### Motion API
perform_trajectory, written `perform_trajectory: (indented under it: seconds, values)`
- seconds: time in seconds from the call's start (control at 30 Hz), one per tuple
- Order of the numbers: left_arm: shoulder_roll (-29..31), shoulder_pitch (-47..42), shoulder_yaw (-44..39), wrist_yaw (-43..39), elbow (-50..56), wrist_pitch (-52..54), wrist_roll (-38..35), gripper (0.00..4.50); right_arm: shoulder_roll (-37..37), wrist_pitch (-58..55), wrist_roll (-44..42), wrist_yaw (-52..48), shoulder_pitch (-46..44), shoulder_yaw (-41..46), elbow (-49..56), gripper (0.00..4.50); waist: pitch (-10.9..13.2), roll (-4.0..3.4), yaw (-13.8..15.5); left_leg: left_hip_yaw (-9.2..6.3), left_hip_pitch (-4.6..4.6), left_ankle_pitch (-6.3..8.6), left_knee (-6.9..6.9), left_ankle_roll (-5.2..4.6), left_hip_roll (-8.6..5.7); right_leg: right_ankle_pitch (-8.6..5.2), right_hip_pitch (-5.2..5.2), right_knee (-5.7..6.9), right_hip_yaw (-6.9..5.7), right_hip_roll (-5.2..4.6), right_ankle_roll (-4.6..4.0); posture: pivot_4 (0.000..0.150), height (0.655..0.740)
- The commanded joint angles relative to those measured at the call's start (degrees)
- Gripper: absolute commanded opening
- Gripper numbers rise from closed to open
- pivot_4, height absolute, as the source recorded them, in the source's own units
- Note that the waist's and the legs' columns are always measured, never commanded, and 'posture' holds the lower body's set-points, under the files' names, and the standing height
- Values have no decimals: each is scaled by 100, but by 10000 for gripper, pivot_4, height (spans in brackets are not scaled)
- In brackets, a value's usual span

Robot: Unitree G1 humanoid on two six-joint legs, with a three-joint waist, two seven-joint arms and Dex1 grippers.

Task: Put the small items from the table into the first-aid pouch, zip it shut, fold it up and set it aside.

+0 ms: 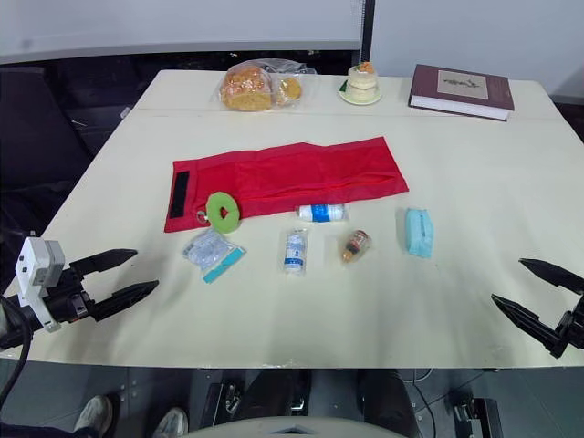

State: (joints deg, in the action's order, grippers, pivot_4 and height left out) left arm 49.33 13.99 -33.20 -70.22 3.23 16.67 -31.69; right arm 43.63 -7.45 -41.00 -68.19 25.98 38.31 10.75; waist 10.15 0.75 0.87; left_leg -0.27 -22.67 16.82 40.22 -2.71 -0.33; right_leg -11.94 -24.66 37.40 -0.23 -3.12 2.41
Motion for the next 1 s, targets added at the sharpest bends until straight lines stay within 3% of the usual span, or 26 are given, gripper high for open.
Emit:
perform_trajectory:
  seconds: [0.03, 0.53, 0.8, 1.0]
  values:
    - [-111, 108, -153, 36, 242, -82, -147, 45000, 145, 79, 0, -156, -240, 89, -141, 44751, 0, 0, -4, 0, 0, 0, 0, 0, 0, 0, 0, 0, 0, 0, 0, 1500, 7289]
    - [-484, 278, -74, 408, 496, -137, -183, 45000, 132, 222, 342, -312, -720, -154, -318, 44751, -4, -5, -3, 4, 1, 2, 0, -3, 3, 0, 1, -5, 2, 2, 0, 1500, 7289]
    - [-412, -758, 742, 1234, -68, 801, 85, 45000, -41, -431, -38, 258, -1025, -945, 1177, 44751, -6, -7, -8, 2, 0, 1, 0, -2, 3, 14, 0, -1, 1, 9, 24, 1500, 7289]
    - [-304, -1385, 1394, 1110, -693, 965, 343, 45000, -53, -804, -295, 623, -1516, -1522, 1902, 44751, -5, -5, -5, 1, 0, 1, 0, -2, 0, 16, -1, -1, 0, 12, 24, 1500, 7289]
